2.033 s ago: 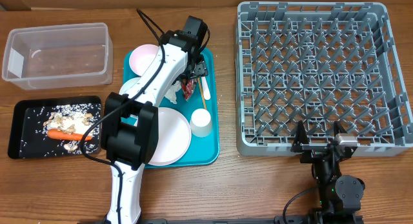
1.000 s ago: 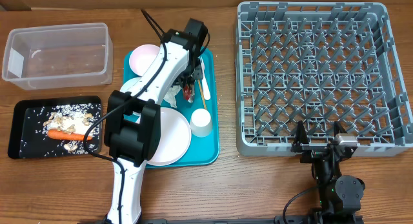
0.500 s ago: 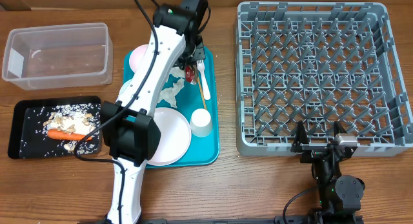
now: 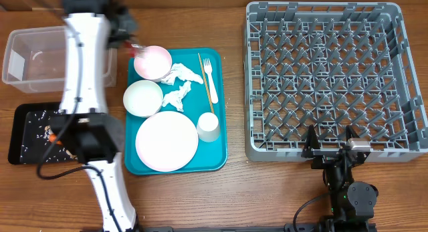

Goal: Sort waste into correct bins and load items into the dishwasher rack
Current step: 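Carry the wrapper left and drop it into the clear plastic bin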

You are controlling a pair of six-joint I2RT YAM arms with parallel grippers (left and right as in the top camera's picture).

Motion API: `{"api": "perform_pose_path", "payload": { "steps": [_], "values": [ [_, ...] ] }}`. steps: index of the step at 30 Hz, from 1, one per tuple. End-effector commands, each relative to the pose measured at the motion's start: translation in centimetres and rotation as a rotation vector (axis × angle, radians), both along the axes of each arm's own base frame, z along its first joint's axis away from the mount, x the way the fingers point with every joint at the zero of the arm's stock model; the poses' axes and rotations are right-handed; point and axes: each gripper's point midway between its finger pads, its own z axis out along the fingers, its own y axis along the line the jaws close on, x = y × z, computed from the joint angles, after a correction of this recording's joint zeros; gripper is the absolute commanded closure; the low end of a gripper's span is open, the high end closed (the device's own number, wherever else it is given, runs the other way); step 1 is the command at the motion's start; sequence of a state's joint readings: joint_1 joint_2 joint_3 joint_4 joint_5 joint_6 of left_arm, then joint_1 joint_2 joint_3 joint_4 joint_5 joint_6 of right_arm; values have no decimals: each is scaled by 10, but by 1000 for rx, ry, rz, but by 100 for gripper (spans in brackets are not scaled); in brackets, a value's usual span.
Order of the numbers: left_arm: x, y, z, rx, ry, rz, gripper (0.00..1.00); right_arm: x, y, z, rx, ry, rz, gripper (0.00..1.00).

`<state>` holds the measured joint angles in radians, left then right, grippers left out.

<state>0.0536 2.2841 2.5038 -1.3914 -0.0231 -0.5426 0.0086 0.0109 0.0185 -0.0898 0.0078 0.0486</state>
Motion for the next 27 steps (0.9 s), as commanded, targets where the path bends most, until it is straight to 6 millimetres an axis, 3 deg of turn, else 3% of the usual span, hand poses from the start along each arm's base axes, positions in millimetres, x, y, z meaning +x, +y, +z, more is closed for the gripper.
{"api": "perform_pose_path", "payload": {
  "steps": [1, 2, 5, 9, 11, 12, 14, 15, 16, 22, 27],
  "values": [
    [2, 54, 8, -16, -46, 103, 95, 0, -1, -2, 4, -5, -8, 0],
    [0, 80, 10, -18, -60, 164, 95, 0, -1, -2, 4, -5, -8, 0],
    [-5, 121, 9, -13, -80, 242, 93, 0, -1, -2, 4, -5, -8, 0],
    [-14, 163, -1, -4, -79, 322, 89, 0, -1, -2, 4, -5, -8, 0],
    [-20, 180, -9, 14, -66, 359, 79, 0, -1, -2, 4, -5, -8, 0],
    [-22, 186, -12, 16, -61, 371, 62, 0, -1, -2, 4, -4, -8, 0],
    [-30, 197, -19, 13, -41, 394, 9, 0, -1, -2, 4, -4, -8, 0],
    [-33, 199, -20, 11, -34, 401, 1, 0, -1, -2, 4, -4, -8, 0],
    [-35, 200, -20, 9, -28, 404, 0, 0, -1, -2, 4, -5, -8, 0],
    [-39, 188, -20, -61, -10, 381, 0, 0, -1, -2, 4, -5, -8, 0],
    [-26, 141, -6, -230, -49, 241, 0, 0, -1, -2, 4, -5, -8, 0]
  ]
}}
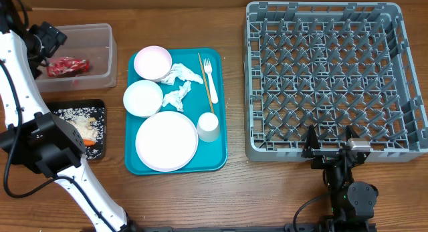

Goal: Sort waste into correct bins and load items into the dishwasher rack
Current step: 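Carry the wrapper left and drop it into the clear plastic bin, then move the left gripper back to the teal tray and grasp a white tissue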

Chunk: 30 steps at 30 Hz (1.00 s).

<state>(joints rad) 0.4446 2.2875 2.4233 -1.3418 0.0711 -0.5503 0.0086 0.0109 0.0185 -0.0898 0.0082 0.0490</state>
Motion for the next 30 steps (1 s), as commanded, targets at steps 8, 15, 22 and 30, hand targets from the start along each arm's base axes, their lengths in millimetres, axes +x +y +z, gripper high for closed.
{"api": "perform_pose_path", "payload": {
  "steps": [8, 15, 22, 30],
  "values": [
    [23, -156, 14, -170, -13, -388, 0, 0, -1, -2, 3, -5, -8, 0],
    [7, -244, 3, -11, 127, -589, 2, 0, -1, -2, 3, -5, -8, 0],
    [-36, -305, -20, 69, 323, -728, 3, 0, -1, -2, 3, -5, -8, 0],
    [-52, -330, -75, 83, 425, -802, 9, 0, -1, -2, 3, -5, -8, 0]
  ]
}}
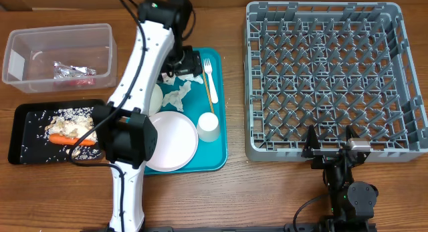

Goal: Sort waste into correct bins and load items into the dishwasher rack
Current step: 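Move the left gripper back to the teal tray and grasp a white tissue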

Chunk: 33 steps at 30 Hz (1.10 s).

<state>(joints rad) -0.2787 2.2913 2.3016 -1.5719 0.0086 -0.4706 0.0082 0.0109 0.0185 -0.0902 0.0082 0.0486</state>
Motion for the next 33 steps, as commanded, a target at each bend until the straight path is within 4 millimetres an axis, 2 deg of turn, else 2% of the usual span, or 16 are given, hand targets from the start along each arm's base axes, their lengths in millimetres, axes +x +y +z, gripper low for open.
{"api": "perform_pose_path", "payload": {
  "steps": [1, 10, 16, 20, 24, 26, 29, 33],
  "values": [
    [-5, 3, -35, 49, 45, -33, 9, 0, -1, -1, 4, -5, -8, 0],
    [-8, 1, -74, 52, 60, -88, 15, 0, -1, -1, 4, -5, -7, 0],
    [-11, -10, -89, 48, 56, -133, 20, 0, -1, -1, 4, -5, -7, 0],
    [-12, -19, -102, 57, 40, -161, 20, 0, -1, -1, 4, -5, -7, 0],
    [-13, -18, -108, 62, 39, -162, 21, 0, -1, -1, 4, -5, -8, 0],
    [-12, -14, -108, 88, 32, -163, 25, 0, -1, -1, 4, -5, -8, 0],
    [-9, -6, -107, 136, 19, -163, 45, 0, -1, -1, 4, -5, -8, 0],
    [-8, -2, -107, 161, 15, -164, 64, 0, -1, -1, 4, -5, -8, 0]
  ]
}}
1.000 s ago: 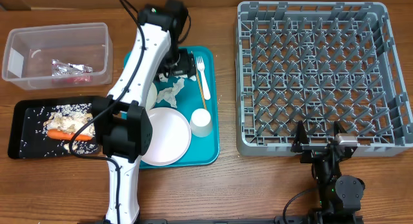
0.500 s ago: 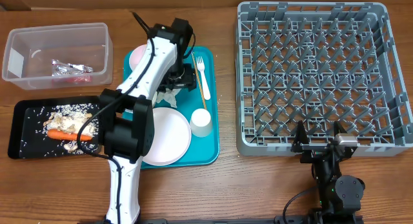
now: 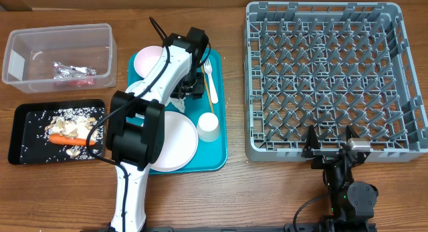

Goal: Sort waste into correct bins and load items into the dishwasher rack
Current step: 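Move the left gripper back to the teal tray and grasp a white tissue, then carry the tissue left and release it into the clear plastic bin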

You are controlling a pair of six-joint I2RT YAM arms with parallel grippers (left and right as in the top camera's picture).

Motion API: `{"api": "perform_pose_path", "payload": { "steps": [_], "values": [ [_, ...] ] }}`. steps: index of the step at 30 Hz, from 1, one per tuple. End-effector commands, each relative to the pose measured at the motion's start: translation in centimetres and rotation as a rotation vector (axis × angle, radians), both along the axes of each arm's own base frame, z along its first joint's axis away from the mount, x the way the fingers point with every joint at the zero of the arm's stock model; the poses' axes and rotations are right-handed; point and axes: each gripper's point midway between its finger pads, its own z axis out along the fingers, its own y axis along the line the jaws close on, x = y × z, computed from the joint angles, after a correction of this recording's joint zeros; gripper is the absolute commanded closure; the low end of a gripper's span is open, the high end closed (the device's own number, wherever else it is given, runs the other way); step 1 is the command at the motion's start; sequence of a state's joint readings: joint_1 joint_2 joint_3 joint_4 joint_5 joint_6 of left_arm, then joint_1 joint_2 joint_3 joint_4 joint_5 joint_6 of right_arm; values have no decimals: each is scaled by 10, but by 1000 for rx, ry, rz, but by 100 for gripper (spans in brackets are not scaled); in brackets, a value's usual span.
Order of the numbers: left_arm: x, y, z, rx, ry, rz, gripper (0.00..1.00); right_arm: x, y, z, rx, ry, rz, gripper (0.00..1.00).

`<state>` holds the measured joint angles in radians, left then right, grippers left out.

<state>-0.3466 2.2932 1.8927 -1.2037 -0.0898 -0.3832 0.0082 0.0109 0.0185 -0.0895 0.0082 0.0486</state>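
Observation:
My left gripper (image 3: 189, 87) hangs low over the middle of the teal tray (image 3: 221, 148), where the crumpled white napkins lie; it covers most of them, and its jaws are hidden from above. On the tray sit a pink bowl (image 3: 147, 61), a white plate (image 3: 179, 137), a white cup (image 3: 208, 127), a white fork (image 3: 208, 68) and a wooden chopstick (image 3: 210, 91). The grey dishwasher rack (image 3: 328, 78) stands at the right. My right gripper (image 3: 330, 144) rests open below the rack's front edge.
A clear bin (image 3: 27, 55) at the far left holds a red and silver wrapper (image 3: 73, 70). Below it, a black tray (image 3: 27, 148) carries rice scraps and a carrot piece (image 3: 69, 140). My left arm crosses the tray's left half, hiding the white bowl.
My left gripper has moved from the upper part of the teal tray down and slightly right, to the napkins. The arm's elbow has shifted right. The right arm has not moved.
My left gripper was by the pink bowl with a red wrapper at its tips. Then it was over the clear bin, with the wrapper inside. Then it was back above the tray with the wrapper left in the bin, and now it is low over the napkins.

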Motion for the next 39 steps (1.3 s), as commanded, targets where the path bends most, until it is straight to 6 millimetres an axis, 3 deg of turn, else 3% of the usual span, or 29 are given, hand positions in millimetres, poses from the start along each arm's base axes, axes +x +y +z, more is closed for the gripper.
{"api": "perform_pose_path", "payload": {
  "steps": [1, 4, 5, 12, 22, 28, 31, 33, 39],
  "values": [
    [1, 9, -4, 54, -3, -8, 69, 0, -1, -2, 4, -4, -7, 0],
    [1, 9, -4, 53, -4, -7, 93, 0, -1, -2, 4, -4, -7, 0],
    [1, 9, -3, 52, -5, -7, 96, 0, -1, -2, 4, -4, -7, 0],
    [4, 7, 18, 42, -21, -3, 96, 0, -1, -2, 4, -4, -7, 0],
    [14, -16, 94, -91, -74, -3, 96, 0, -1, -2, 4, -4, -8, 0],
    [20, -17, 148, -129, -157, 0, 96, 0, -1, -2, 4, -4, -8, 0],
    [24, -5, 173, -139, -206, 24, 96, 0, -1, -2, 4, -4, -8, 0],
    [33, 17, 195, -152, -266, 73, 96, 0, -1, -2, 4, -4, -7, 0],
    [55, 75, 217, -208, -356, 235, 96, 0, -1, -2, 4, -4, -7, 0]
  ]
}}
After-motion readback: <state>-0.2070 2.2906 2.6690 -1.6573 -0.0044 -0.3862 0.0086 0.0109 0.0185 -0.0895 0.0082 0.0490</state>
